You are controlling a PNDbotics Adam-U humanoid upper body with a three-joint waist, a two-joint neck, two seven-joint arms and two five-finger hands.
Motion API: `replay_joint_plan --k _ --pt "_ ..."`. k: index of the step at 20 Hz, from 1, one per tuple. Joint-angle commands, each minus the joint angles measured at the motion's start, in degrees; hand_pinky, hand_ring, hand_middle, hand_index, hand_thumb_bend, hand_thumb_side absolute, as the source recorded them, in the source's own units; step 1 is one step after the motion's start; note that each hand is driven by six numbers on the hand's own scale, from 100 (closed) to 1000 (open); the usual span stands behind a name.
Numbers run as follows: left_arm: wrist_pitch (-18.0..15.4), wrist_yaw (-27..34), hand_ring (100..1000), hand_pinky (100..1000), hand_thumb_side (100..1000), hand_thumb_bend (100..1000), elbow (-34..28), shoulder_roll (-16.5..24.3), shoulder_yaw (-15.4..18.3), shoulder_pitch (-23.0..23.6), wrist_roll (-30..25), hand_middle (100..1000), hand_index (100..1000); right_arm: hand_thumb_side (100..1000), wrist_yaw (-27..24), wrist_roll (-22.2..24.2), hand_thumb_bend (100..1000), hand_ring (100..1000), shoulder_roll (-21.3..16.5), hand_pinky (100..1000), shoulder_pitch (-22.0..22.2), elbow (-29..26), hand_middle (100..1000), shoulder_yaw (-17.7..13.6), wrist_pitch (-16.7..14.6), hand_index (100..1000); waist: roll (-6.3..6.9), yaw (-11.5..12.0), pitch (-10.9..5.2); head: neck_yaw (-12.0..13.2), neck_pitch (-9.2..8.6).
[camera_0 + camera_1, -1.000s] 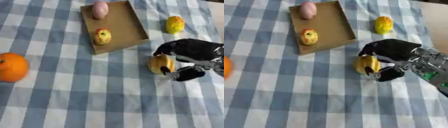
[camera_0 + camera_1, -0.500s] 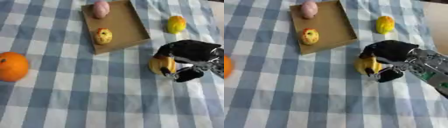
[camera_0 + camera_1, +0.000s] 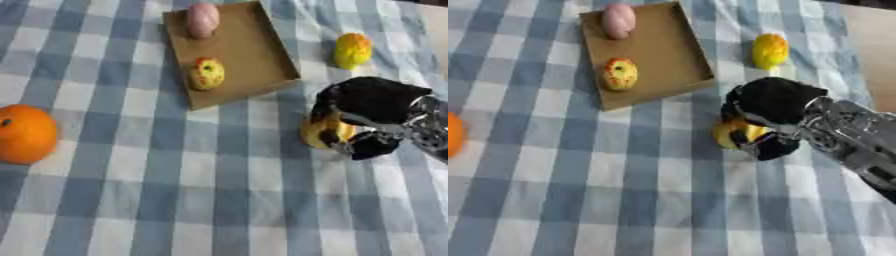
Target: Pick up objects on the table and place them in the box.
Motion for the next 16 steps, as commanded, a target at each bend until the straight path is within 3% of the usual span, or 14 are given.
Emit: replay_joint_plan --k 1,9,13,16 --pt "-0.11 0.26 790 732 550 243 -0.91 0.75 0.38 -0.43 -0.11 691 774 121 -1.15 -4.36 100 616 -0.82 667 -0.69 -0.81 491 -0.38 0.27 603 0.52 -0.21 -1.65 -0.31 -0.20" --pt "-0.01 0.18 790 732 549 244 -0.91 0.97 0.54 -0.03 0.00 691 774 102 -10.16 -8.00 100 605 -0.81 665 -4.76 -0.81 492 -2.93 -3.02 614 0.54 -1.33 -2.57 0.01 0.27" --pt "0.02 0.14 790 732 548 247 -0.91 1.25 0.44 0.06 -0.10 691 774 104 -14.44 -5.96 100 603 -0.11 665 -11.76 -0.81 495 -2.98 -3.37 621 0.27 -1.37 -3.13 -0.01 0.47" --pt "0.06 0.21 790 732 549 247 -0.91 1.49 0.29 -0.05 -0.36 691 775 109 -17.03 -1.52 100 602 1.78 665 -18.36 -0.81 498 -1.92 -0.15 627 0.02 -1.06 -3.46 -0.21 0.52"
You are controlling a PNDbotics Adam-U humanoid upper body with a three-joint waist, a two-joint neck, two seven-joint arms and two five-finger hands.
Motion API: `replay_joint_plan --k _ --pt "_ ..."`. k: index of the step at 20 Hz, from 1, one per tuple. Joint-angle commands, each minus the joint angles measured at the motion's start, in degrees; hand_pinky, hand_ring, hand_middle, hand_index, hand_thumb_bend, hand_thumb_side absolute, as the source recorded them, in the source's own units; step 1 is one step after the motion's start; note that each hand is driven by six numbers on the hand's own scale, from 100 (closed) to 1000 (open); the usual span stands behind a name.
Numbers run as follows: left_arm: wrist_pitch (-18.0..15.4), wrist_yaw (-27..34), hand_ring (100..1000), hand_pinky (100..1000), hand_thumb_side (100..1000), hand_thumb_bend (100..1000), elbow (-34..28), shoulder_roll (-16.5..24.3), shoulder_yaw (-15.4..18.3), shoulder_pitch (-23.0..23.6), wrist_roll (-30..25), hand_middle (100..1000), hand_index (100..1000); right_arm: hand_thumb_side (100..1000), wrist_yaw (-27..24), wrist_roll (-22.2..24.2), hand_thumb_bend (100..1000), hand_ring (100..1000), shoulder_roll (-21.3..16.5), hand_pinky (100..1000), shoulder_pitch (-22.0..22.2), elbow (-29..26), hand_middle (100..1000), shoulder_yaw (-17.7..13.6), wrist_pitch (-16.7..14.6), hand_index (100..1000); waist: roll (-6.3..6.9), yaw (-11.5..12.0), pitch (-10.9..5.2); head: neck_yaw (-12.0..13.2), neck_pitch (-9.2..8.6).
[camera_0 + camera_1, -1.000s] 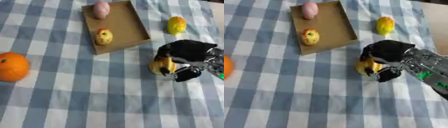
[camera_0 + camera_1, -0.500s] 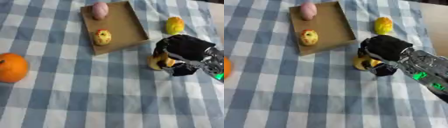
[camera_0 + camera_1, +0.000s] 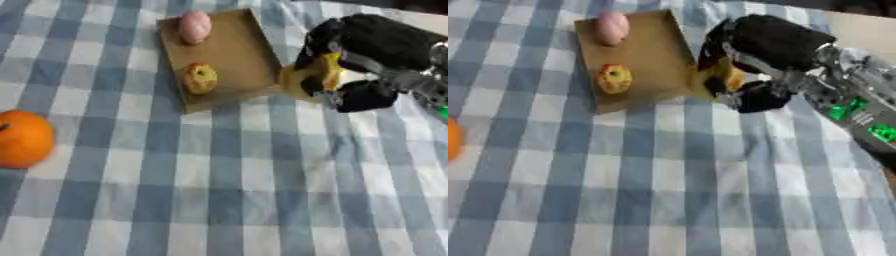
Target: Pick up objects on the table and place them in the box.
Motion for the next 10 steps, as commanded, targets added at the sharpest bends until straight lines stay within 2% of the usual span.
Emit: replay_joint_plan --k 1,6,10 --pt "-0.05 0.09 790 732 548 247 -0.91 1.56 0.23 -0.20 -0.36 691 775 113 -2.67 4.32 100 602 1.03 665 -5.17 -0.81 499 0.17 3.46 629 0.18 0.29 -1.52 -0.30 0.16" --pt "-0.02 0.18 789 732 548 248 -0.91 1.93 0.04 -0.37 -0.66 691 775 125 -3.98 11.49 100 602 5.90 665 -13.43 0.67 502 2.17 11.06 637 -0.44 1.25 -1.62 -0.53 0.22" --pt "-0.02 0.34 789 731 548 249 -0.91 2.06 -0.18 -0.83 -0.94 691 774 127 -2.63 13.94 100 602 10.92 666 -19.05 7.07 506 4.41 12.20 642 -0.92 2.15 -1.50 -1.12 0.22"
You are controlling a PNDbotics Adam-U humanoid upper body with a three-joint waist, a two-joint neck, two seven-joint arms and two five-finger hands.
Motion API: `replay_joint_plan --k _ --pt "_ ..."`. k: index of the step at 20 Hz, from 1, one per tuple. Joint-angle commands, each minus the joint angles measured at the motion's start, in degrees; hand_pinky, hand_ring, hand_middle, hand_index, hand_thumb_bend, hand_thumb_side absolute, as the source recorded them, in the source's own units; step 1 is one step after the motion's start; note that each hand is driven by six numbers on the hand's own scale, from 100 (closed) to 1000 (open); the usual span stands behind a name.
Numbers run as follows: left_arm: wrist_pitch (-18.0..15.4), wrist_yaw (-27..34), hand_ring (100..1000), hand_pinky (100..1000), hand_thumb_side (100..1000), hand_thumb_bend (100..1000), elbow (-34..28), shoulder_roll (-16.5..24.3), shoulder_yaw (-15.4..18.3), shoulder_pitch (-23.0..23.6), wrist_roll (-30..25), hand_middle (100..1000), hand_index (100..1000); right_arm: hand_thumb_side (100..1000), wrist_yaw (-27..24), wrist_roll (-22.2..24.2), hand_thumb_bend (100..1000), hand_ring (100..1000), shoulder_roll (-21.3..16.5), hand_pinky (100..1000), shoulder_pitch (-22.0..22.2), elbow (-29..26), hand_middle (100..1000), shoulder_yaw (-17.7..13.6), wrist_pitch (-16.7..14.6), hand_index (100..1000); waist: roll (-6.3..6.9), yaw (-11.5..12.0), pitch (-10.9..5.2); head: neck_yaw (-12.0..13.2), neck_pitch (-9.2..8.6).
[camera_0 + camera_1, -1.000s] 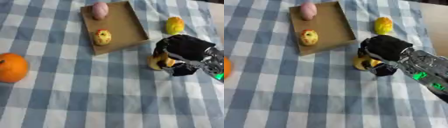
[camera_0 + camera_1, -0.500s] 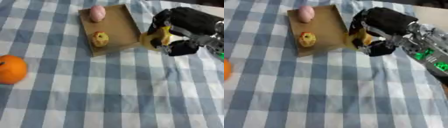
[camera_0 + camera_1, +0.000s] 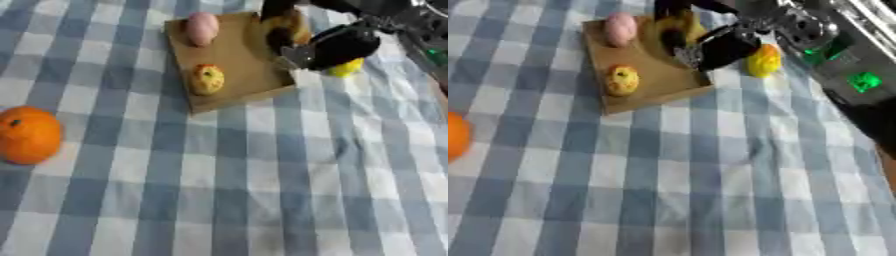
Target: Pick up objects on the table and place them in the box.
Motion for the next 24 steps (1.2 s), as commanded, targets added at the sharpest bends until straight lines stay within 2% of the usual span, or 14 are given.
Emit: replay_joint_plan --k 1,5,7,12,21,24 --pt "-0.08 0.20 789 731 548 249 -0.91 1.95 -0.02 -0.82 -0.44 691 774 126 1.42 1.31 100 603 2.78 667 -3.47 4.81 506 0.94 0.31 642 0.28 0.39 -1.23 -0.66 0.13" --pt "-0.13 0.37 789 731 549 248 -0.91 1.93 -0.28 -1.49 -0.78 690 774 101 5.06 -0.11 100 602 7.88 669 -6.83 12.94 509 2.07 -1.30 644 -0.21 1.46 -0.71 -1.45 -0.28" --pt "-0.16 0.42 788 730 549 248 -0.91 1.90 -0.39 -1.77 -0.95 690 774 118 7.51 -1.79 100 602 9.84 670 -7.67 16.92 508 2.17 -2.43 642 -0.42 2.01 -0.37 -1.92 -0.57" --pt "-0.12 0.38 788 729 550 247 -0.91 1.70 -0.45 -1.98 -1.06 690 774 121 12.07 -5.18 100 606 12.41 672 -8.01 23.55 510 2.19 -5.49 642 -0.79 2.74 0.52 -2.32 -1.05" --pt "-0.02 0.19 788 730 551 246 -0.91 1.35 -0.38 -1.84 -0.96 690 774 126 13.92 -5.52 100 614 12.45 676 -7.20 26.03 515 1.65 -8.01 645 -0.84 2.52 0.96 -1.54 -1.18" --pt "-0.02 0.19 788 730 551 246 -0.91 1.31 -0.37 -1.84 -1.00 690 774 127 14.14 -5.01 100 651 12.58 695 -7.16 26.02 567 1.90 -8.48 687 -0.74 2.52 0.89 -1.49 -1.34"
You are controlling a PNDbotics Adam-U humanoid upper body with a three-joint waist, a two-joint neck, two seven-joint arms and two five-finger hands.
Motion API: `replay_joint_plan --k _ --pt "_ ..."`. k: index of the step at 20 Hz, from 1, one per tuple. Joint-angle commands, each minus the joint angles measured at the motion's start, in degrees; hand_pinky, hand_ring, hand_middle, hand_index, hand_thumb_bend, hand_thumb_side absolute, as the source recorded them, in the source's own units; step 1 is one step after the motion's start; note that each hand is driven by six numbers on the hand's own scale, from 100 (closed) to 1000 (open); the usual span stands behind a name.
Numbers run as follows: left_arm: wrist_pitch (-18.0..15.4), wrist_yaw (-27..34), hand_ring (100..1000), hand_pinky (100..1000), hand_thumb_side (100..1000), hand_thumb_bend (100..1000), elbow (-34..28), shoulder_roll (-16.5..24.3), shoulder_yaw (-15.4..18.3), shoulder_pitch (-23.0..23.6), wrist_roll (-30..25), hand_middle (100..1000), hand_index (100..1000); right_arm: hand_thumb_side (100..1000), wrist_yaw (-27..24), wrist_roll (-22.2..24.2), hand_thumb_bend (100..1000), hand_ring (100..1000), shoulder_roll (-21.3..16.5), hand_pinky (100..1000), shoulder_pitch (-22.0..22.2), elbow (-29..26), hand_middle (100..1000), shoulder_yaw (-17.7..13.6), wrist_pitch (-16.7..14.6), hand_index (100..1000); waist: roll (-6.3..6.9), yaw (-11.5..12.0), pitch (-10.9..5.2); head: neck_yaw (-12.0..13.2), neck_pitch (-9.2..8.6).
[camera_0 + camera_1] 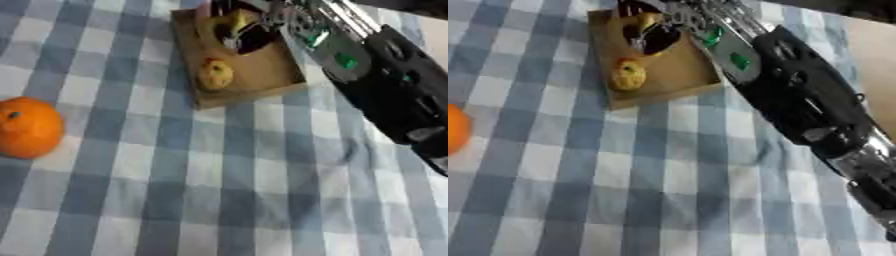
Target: Pick up objects on the table and place them in the box.
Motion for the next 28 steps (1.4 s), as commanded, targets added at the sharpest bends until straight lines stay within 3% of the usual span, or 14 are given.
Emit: replay_joint_plan --k 1,3,7,10,15,20,24,28 --pt "0.01 -0.18 788 730 551 246 -0.91 0.91 0.16 -0.32 -0.08 690 774 129 0.86 0.40 100 677 -0.87 706 -0.89 -0.34 603 -0.68 -0.60 709 0.83 -0.07 -1.27 0.19 -0.74" --pt "0.03 -0.19 788 730 551 246 -0.91 0.88 0.18 -0.23 -0.08 690 774 215 1.36 1.36 100 760 -0.96 747 -0.67 -0.38 717 -0.49 -0.79 779 0.90 -0.13 -1.31 0.26 -0.62" --pt "0.12 -0.14 788 730 551 246 -0.91 0.81 0.27 0.02 0.02 690 774 454 1.56 7.03 100 858 -1.64 802 -0.05 -1.20 842 -0.22 -2.14 862 1.07 -0.58 -1.55 0.66 -0.34" --pt "0.13 -0.15 788 730 550 246 -0.91 0.86 0.36 0.15 0.09 690 774 566 1.68 11.03 100 945 -2.54 854 0.40 -2.66 918 -0.47 -2.93 909 1.24 -1.03 -1.83 1.20 -0.17" --pt "0.14 -0.10 787 731 549 247 -0.91 0.83 0.45 0.29 0.15 690 774 549 2.65 14.03 100 968 -3.26 864 0.96 -3.88 930 -1.14 -2.81 924 1.60 -1.48 -2.27 1.78 -0.06" --pt "0.07 -0.10 787 731 548 249 -0.91 0.83 0.57 0.51 0.20 690 774 452 0.63 12.57 100 930 -4.14 834 1.80 -6.70 900 -2.33 -1.47 909 2.17 -1.83 -2.71 1.99 0.07" --pt "0.07 -0.28 787 731 547 249 -0.91 0.84 0.82 0.95 0.46 690 774 403 -4.56 10.52 100 899 -8.29 819 3.60 -12.93 883 -6.15 2.12 902 2.39 -2.48 -2.91 2.57 0.17" --pt "0.08 -0.54 787 731 548 249 -0.91 0.97 1.06 1.18 0.80 690 774 384 -6.51 9.12 100 900 -14.27 821 7.58 -15.64 883 -10.13 5.11 898 2.31 -3.14 -2.86 3.15 0.03"
